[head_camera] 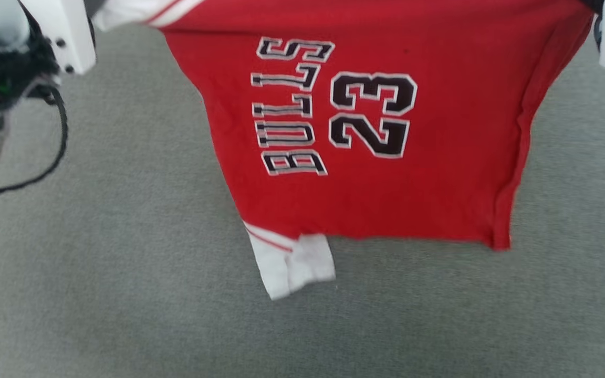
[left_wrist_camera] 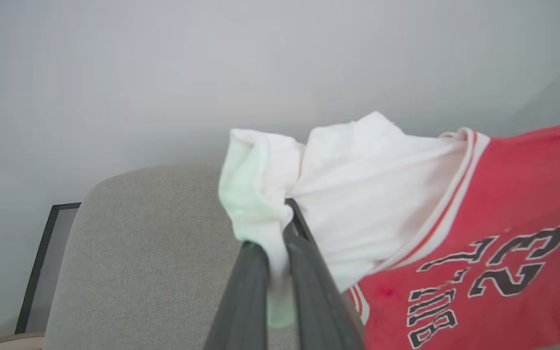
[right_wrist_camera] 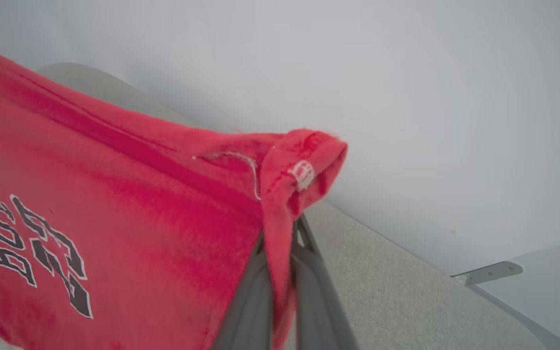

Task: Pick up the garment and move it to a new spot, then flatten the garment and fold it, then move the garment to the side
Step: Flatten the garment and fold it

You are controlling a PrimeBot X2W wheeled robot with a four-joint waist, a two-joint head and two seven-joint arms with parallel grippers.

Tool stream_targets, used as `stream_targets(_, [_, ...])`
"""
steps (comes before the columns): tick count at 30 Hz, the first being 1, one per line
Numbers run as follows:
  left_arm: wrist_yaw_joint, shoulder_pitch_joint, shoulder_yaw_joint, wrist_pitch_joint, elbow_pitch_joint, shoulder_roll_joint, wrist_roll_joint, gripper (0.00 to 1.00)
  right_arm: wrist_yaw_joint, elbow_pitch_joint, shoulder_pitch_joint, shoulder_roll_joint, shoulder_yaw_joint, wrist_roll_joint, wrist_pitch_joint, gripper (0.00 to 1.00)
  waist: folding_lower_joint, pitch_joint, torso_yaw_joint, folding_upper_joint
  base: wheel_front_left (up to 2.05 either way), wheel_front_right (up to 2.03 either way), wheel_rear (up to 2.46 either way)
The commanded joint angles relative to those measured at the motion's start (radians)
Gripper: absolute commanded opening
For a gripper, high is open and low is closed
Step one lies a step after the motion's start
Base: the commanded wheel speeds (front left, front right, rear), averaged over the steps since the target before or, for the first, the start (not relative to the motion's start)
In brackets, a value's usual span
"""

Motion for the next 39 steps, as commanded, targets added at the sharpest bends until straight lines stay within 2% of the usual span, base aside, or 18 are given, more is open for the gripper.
stream_targets(1, [-0.002,-0.032,0.005,0.008,0.011,0.02,0.014,0.0,-0.003,-0.022,-0.002,-0.016,-0.02,-0.01,0.013,0.0,0.0,-0.022,-0.027,0.0,0.0,0.0,0.0])
stream_targets(6, [-0.005,-0.094,0.008,0.039,0.037,0.018,0.011,0.0,-0.003,-0.072,-0.014,-0.007,-0.073,-0.028,0.05,0.0,0.0,-0.035,-0.048,0.0,0.0,0.0,0.0])
stream_targets(11, [-0.015,-0.142,0.003,0.042,0.065,0.006,0.021,0.0,-0.003,-0.071,-0.039,0.019,-0.113,-0.055,0.062,0.0,0.0,-0.023,-0.058,0.0,0.0,0.0,0.0])
stream_targets(15, [-0.03,-0.218,0.002,-0.022,0.114,-0.03,0.049,0.0,-0.003,-0.016,-0.098,0.064,-0.15,-0.12,0.018,0.0,0.0,0.023,-0.064,0.0,0.0,0.0,0.0])
stream_targets(21, [-0.043,-0.38,0.014,-0.251,0.236,-0.08,0.148,0.0,-0.003,0.151,-0.238,0.161,-0.181,-0.28,-0.175,0.0,0.0,0.127,-0.073,0.0,0.0,0.0,0.0])
stream_targets(28, [-0.057,-0.558,0.033,-0.65,0.381,-0.12,0.264,0.0,-0.003,0.353,-0.415,0.256,-0.249,-0.549,-0.597,0.0,0.0,0.216,-0.063,0.0,0.0,0.0,0.0])
stream_targets(30, [-0.071,-0.58,0.031,-0.76,0.421,-0.133,0.289,0.0,-0.003,0.416,-0.431,0.276,-0.262,-0.619,-0.673,0.0,0.0,0.223,-0.059,0.0,0.0,0.0,0.0])
stream_targets(32, [-0.102,-0.566,0.021,-0.811,0.473,-0.149,0.285,0.0,-0.003,0.472,-0.43,0.305,-0.25,-0.658,-0.711,0.0,0.0,0.222,-0.054,0.0,0.0,0.0,0.0])
stream_targets(35, [-0.143,-0.514,-0.009,-0.795,0.561,-0.172,0.266,0.0,-0.003,0.551,-0.4,0.331,-0.201,-0.67,-0.709,0.0,0.0,0.213,-0.045,0.0,0.0,0.0,0.0])
stream_targets(39, [-0.17,-0.417,-0.06,-0.667,0.646,-0.199,0.223,0.0,-0.003,0.614,-0.337,0.346,-0.127,-0.598,-0.675,0.0,0.0,0.192,-0.035,0.0,0.0,0.0,0.0])
